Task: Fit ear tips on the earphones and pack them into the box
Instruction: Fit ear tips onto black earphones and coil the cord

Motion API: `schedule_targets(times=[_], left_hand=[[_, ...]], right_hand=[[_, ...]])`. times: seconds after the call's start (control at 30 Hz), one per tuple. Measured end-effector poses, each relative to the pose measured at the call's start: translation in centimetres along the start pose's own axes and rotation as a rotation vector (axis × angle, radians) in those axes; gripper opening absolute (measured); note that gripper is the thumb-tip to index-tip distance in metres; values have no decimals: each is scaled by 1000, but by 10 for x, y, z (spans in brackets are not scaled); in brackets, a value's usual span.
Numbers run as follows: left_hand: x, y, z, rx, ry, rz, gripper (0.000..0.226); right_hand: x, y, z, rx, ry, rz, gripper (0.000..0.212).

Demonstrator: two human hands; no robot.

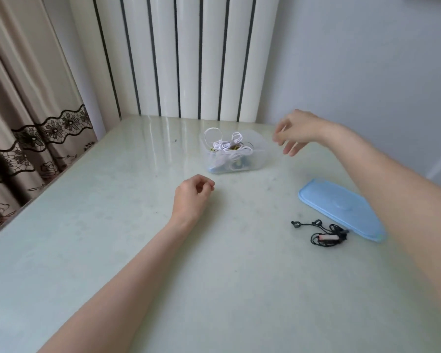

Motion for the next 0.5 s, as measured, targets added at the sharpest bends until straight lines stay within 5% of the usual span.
schedule_targets(times=[0.17, 0.33, 0.5], left_hand=[[-35, -43, -30, 100, -210, 204, 18], [-70, -161, -106, 635, -393, 372, 38], [-88, -182, -127, 715, -478, 413, 22]], right_hand=[[-57, -53, -76, 435, -38, -276, 13], [-130, -71, -128, 462, -197, -447, 11], [-116, -90, -138, 435, -96, -412, 11]])
Point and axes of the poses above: each hand's wrist, its own z-axis towards the middle knuckle, its own y-axis out of the back of the hand, x = y × z, the point moved 10 cm from there along z, towards the middle knuckle, and after that the axes turned 2 degrees about -z, right-handed, at the moved point
